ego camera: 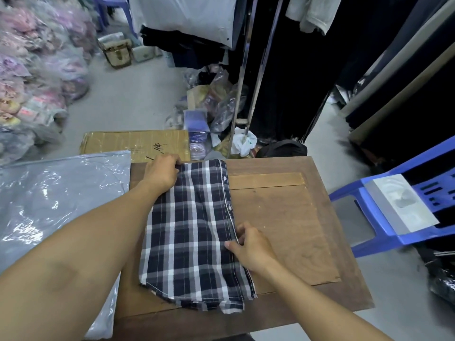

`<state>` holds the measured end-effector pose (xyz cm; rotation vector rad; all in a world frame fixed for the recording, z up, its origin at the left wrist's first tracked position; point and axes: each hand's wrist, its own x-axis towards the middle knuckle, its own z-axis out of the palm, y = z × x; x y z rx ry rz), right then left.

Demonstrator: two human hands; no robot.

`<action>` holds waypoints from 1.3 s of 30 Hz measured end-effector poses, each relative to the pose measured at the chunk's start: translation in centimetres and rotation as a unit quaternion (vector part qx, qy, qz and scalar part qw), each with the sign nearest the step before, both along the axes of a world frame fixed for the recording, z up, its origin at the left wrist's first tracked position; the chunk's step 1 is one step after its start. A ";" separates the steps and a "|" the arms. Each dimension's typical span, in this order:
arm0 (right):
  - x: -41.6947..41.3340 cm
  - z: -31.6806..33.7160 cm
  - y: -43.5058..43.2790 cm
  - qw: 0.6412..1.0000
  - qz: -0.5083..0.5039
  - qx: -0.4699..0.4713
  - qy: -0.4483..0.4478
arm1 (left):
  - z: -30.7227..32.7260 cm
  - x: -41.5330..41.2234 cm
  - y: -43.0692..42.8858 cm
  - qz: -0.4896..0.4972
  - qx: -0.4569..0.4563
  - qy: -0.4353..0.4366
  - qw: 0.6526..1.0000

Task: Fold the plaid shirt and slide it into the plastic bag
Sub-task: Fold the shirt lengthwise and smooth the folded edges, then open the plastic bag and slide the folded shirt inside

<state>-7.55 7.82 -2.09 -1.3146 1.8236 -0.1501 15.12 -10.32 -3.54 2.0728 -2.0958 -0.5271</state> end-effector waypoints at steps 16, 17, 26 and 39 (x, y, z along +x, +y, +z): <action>-7.2 2.0 -12.4 0.942 0.132 -0.082 0.297 | 1.4 0.7 8.2 0.070 0.328 0.155 0.929; -7.1 1.8 -12.8 0.934 0.146 -0.091 0.315 | 1.4 0.3 8.7 0.062 0.342 0.161 0.924; -7.5 1.2 -13.3 0.916 0.186 -0.131 0.330 | 1.0 -0.8 9.7 0.063 0.368 0.173 0.911; -1.4 1.2 -11.8 0.925 0.234 -0.260 0.150 | 0.1 9.8 7.5 0.194 0.135 -0.008 0.972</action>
